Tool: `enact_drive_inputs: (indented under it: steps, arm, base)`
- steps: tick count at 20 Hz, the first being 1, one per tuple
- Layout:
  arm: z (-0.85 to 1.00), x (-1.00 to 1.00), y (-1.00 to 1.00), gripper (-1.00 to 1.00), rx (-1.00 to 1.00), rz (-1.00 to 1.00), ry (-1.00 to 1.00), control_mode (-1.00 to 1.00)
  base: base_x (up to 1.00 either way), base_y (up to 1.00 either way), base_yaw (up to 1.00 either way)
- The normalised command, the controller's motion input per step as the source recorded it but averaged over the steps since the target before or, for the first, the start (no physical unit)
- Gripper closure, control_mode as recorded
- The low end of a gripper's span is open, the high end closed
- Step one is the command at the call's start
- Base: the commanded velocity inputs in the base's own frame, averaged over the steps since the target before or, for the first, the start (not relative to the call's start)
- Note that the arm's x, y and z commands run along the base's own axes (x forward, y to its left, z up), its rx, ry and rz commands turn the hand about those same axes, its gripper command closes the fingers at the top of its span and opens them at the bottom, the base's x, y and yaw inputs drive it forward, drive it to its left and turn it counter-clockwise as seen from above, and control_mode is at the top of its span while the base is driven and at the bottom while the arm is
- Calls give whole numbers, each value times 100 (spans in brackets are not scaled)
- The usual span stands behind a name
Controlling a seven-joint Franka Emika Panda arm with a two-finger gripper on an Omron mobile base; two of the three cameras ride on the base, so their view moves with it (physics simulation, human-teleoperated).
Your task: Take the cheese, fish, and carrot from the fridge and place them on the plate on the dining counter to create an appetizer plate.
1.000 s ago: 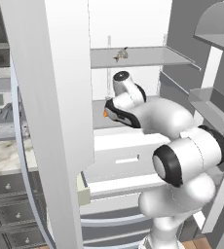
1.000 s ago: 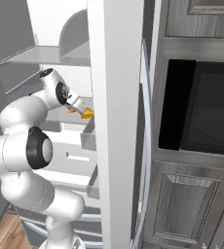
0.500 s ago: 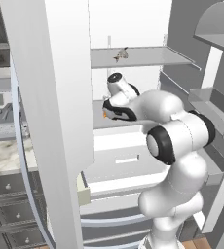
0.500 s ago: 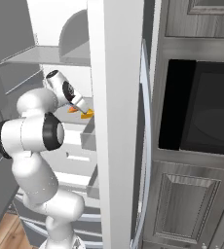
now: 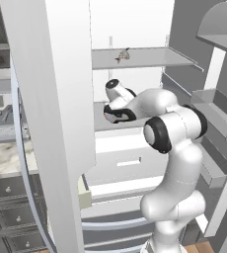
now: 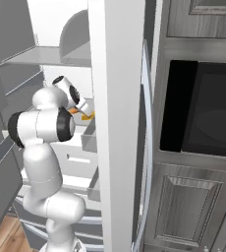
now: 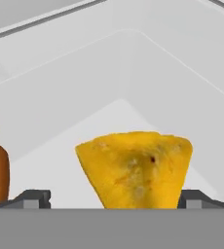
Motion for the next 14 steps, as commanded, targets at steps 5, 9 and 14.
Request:
enact_drive_inputs:
  steps: [5,9,14]
  arm:
    - [-32,43,-9,-100,0,0,0,-100]
    - [-34,26,-25,-100,0,-2,0,-100]
    - [-47,16,-36,100,0,-2,0,-100]
  base:
    - [0,0,0]
    - [0,0,0]
    - [0,0,0]
